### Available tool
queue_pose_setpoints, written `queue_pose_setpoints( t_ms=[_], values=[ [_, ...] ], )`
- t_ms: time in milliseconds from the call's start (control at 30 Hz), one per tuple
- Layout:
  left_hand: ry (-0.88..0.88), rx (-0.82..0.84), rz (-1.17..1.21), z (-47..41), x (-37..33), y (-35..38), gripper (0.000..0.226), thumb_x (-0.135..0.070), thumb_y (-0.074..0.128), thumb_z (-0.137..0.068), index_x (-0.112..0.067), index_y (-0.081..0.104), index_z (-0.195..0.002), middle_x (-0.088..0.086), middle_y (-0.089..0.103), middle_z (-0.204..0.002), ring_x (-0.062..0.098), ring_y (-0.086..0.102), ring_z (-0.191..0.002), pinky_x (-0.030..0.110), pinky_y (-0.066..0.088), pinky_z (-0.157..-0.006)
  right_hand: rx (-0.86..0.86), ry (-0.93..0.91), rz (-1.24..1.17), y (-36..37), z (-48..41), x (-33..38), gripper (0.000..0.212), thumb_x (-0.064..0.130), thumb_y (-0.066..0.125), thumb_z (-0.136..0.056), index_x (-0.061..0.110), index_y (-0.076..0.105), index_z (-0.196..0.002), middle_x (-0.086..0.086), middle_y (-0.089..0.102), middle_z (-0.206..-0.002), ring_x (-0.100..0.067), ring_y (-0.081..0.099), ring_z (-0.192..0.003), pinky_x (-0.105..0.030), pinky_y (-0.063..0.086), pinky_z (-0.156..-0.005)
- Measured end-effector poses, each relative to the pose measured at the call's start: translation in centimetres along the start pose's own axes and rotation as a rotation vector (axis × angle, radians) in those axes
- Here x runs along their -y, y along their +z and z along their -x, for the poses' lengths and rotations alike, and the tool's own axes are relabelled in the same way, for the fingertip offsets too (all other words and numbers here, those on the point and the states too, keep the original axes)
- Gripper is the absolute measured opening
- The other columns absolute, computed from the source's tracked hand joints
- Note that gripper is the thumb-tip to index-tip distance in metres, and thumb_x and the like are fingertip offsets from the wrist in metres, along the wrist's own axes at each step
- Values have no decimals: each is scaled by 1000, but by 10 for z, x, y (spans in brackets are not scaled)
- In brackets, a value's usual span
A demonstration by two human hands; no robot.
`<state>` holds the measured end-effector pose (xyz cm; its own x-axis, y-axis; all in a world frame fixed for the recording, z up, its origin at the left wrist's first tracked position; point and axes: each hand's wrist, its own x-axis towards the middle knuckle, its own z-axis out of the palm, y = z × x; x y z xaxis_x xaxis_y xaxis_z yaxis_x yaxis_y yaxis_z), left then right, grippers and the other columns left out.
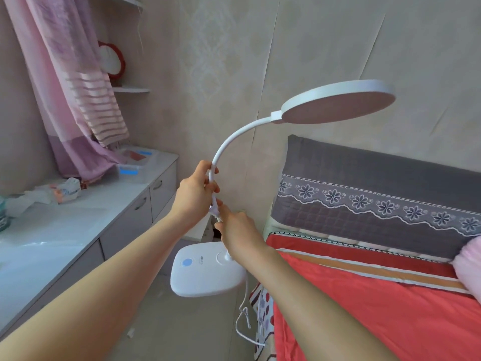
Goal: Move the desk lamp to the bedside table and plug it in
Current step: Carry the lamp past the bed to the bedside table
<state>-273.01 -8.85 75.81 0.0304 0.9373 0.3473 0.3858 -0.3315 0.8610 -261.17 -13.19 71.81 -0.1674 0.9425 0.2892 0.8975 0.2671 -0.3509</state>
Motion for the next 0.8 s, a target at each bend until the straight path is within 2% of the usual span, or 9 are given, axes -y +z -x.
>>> queue_pose_setpoints(
  t_ms=[133,233,333,467,667,800],
  values=[
    [-2,32,4,-40,18,12,31,-2,45,-91,-33,48,-96,3,66,-82,16,70,-51,25,57,-49,29,45,-7,8,-38,-16,44,11,42,-97,17,34,-140,-25,61,-97,-35,49,-78,-33,32,-64],
    [-5,53,11,-78,31,18,30,-1,44,-90,-30,49,-98,5,67,-83,14,69,-49,21,55,-46,30,83,-23,17,-71,-24,39,12,43,-97,13,38,-135,-26,62,-98,-42,58,-87,-34,34,-64],
    [19,55,14,-111,40,19,31,-1,44,-90,-30,49,-98,4,66,-81,9,67,-46,14,48,-42,20,112,-4,22,-104,-30,37,13,44,-97,12,41,-133,-27,64,-97,-44,59,-88,-34,34,-63],
    [21,96,26,-166,59,14,32,-1,45,-91,-32,48,-96,5,66,-82,17,70,-50,24,56,-49,9,144,-2,34,-159,-30,42,11,44,-97,17,38,-138,-25,65,-97,-42,61,-89,-33,34,-63],
    [31,105,11,-228,86,5,33,-2,45,-91,-35,47,-95,1,66,-81,18,71,-52,31,58,-52,13,148,19,49,-221,-30,39,12,42,-97,16,37,-136,-26,64,-97,-43,60,-88,-36,39,-65],
    [20,120,11,-266,106,7,32,-2,44,-91,-33,48,-96,2,66,-81,20,71,-53,35,60,-56,31,172,-8,62,-257,-35,43,11,41,-97,18,35,-138,-25,65,-101,-44,59,-92,-40,45,-72]
  ],
)
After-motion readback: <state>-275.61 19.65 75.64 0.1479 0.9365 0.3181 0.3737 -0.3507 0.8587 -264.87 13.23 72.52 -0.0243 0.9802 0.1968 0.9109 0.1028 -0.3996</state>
